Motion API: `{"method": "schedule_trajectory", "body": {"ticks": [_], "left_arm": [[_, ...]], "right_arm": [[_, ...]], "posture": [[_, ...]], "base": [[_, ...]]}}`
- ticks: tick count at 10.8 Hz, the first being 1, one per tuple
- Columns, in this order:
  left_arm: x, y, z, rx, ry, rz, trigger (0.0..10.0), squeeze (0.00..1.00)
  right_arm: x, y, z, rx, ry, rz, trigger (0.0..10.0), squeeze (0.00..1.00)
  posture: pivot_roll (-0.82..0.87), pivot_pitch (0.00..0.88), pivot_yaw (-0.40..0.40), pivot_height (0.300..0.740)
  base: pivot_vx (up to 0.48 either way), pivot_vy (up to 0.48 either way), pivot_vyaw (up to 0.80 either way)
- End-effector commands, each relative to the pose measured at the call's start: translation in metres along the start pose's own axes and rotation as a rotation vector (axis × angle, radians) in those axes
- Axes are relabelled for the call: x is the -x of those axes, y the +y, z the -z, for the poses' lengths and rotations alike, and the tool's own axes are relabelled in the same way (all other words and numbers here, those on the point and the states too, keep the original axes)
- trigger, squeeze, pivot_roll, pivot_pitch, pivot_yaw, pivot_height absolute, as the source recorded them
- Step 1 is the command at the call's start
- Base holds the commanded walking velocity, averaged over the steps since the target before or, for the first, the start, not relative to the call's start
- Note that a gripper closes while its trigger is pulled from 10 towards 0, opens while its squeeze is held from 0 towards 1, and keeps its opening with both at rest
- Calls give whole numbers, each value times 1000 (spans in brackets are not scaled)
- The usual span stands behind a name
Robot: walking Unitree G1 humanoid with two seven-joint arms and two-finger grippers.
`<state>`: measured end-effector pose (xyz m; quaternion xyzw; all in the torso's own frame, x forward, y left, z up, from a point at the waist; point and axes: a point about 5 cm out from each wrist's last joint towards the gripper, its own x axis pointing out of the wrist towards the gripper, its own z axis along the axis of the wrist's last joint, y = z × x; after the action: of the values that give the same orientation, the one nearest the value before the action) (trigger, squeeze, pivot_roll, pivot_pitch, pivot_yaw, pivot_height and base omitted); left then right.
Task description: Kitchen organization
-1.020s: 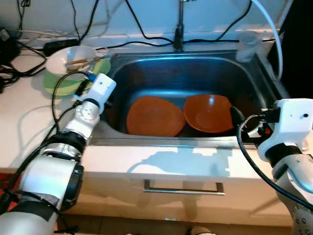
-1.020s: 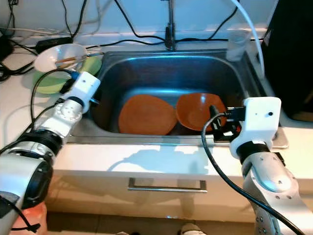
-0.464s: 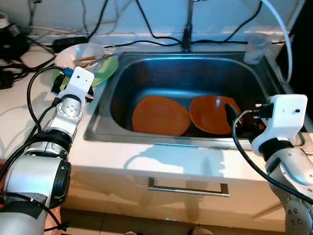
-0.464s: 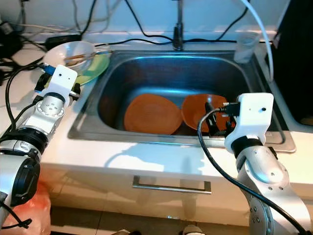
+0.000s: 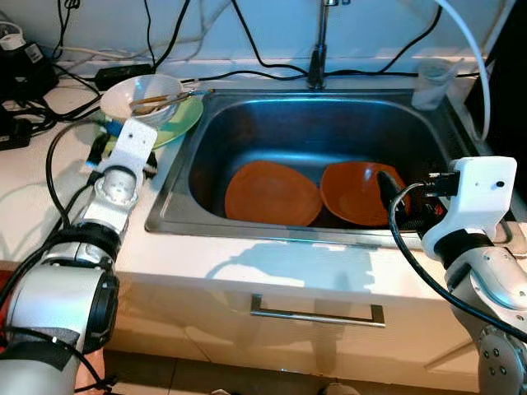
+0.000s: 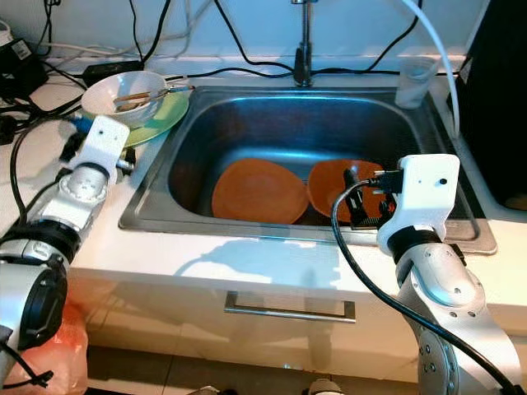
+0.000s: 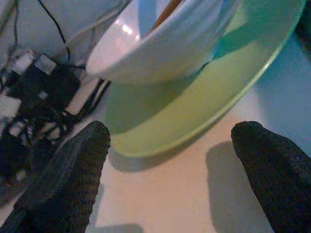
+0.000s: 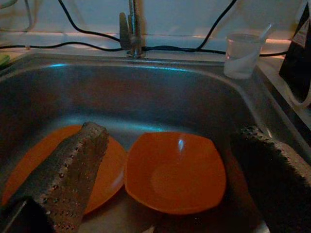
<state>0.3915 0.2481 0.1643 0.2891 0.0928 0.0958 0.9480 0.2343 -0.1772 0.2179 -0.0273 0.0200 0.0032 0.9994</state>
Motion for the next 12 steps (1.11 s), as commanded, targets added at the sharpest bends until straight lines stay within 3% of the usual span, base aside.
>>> {"method": "schedule_trajectory", "body": {"ticks": [1, 5, 12], "left_arm": [[2, 0, 11, 30, 40, 9, 10000, 0], [5, -7, 22, 87, 65, 32, 10000, 0], [2, -16, 5, 22, 22, 107, 10000, 0]], "right_arm": [[1, 2, 1, -7, -1, -11, 10000, 0], [2, 3, 1, -7, 6, -18, 10000, 0], [12, -1, 4, -6, 23, 18, 10000, 0]], "posture": [[-315, 46, 78, 740], [-324, 55, 74, 740], [-348, 79, 93, 740]], "base": [[0, 0, 0], [0, 0, 0], [0, 0, 0]]}}
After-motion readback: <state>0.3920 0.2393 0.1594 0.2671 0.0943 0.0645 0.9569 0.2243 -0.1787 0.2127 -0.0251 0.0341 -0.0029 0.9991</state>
